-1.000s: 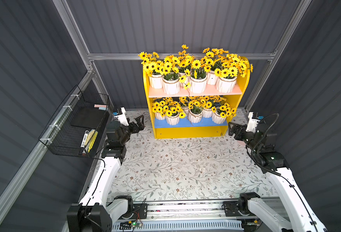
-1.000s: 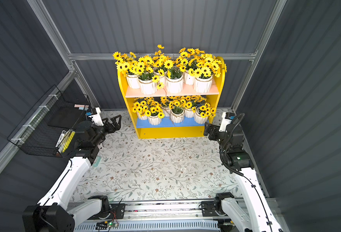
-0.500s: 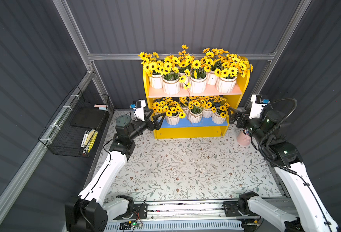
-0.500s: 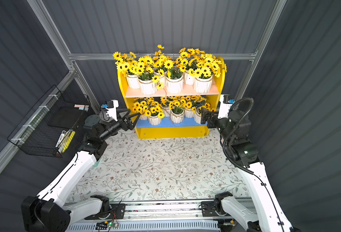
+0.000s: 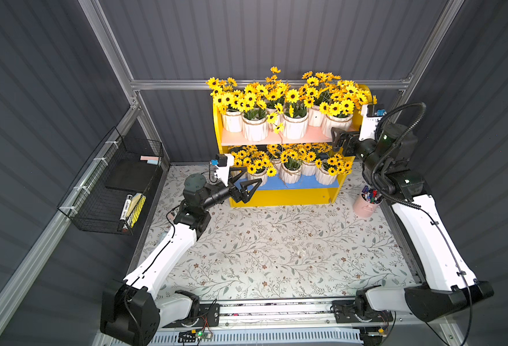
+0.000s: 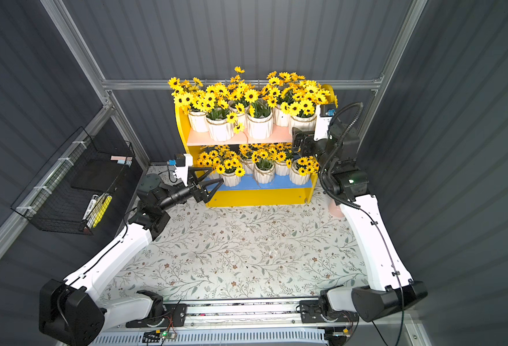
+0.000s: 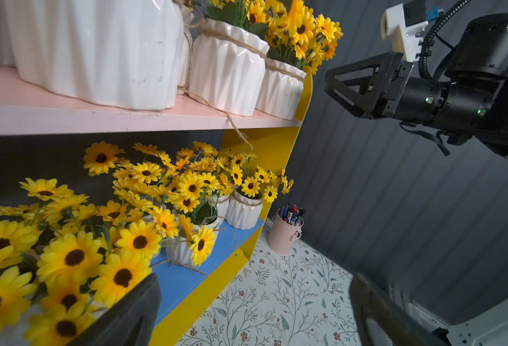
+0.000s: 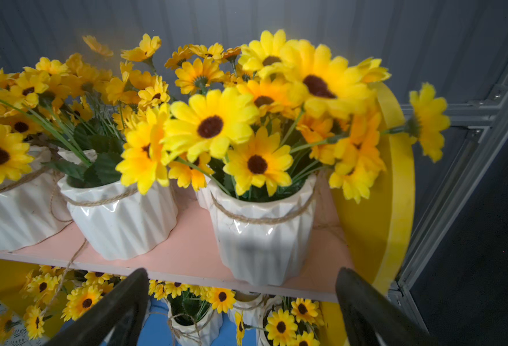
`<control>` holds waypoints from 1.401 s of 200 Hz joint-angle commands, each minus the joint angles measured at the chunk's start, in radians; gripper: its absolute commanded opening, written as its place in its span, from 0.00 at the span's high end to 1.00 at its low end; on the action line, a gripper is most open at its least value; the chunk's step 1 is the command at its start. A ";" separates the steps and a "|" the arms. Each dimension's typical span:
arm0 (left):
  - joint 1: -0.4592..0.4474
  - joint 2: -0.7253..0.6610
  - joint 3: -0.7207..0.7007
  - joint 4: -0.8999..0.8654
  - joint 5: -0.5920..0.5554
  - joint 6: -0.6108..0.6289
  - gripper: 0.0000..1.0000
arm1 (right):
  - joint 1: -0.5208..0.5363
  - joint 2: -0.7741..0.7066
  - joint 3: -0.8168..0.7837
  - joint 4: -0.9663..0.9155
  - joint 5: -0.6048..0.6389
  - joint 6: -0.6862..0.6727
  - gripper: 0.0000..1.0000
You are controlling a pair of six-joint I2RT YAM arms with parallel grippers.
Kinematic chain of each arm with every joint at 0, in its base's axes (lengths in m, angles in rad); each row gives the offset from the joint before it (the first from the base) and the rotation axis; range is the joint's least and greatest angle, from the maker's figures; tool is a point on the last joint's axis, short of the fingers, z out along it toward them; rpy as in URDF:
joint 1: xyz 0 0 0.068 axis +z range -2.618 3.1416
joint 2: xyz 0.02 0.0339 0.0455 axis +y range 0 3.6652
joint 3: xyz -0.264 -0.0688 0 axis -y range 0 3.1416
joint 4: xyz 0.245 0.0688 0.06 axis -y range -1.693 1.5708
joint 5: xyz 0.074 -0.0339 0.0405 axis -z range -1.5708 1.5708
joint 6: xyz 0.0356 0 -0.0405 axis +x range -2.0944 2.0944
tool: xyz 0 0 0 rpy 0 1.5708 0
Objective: Take the sunflower pots off the shelves
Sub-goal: Pick up the sunflower pot from the shelf.
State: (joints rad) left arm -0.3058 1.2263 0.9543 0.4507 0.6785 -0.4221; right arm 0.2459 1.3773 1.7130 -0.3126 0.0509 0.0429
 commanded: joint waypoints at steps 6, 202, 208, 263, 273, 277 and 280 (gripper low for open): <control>0.001 -0.025 -0.018 0.016 0.027 0.043 0.01 | 0.003 0.039 0.056 -0.011 0.026 -0.036 0.01; 0.000 -0.039 -0.046 0.011 0.047 0.064 0.01 | -0.037 0.242 0.223 0.020 -0.052 -0.012 0.01; 0.001 -0.041 -0.048 0.010 0.047 0.065 0.00 | -0.037 0.245 0.223 0.019 -0.046 -0.013 0.01; 0.000 -0.049 -0.051 0.005 0.053 0.073 0.01 | -0.045 0.277 0.246 0.005 -0.044 -0.039 0.01; 0.000 -0.049 -0.051 0.005 0.056 0.074 0.01 | -0.048 0.281 0.246 0.008 -0.044 -0.037 0.01; 0.000 -0.050 -0.051 0.005 0.056 0.073 0.01 | -0.048 0.282 0.245 0.006 -0.049 -0.037 0.01; 0.000 -0.051 -0.052 0.005 0.057 0.074 0.01 | -0.049 0.283 0.246 0.004 -0.051 -0.037 0.01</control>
State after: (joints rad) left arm -0.3058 1.1992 0.9184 0.4484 0.7116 -0.3698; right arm 0.2035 1.6421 1.9366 -0.3035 0.0223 0.0208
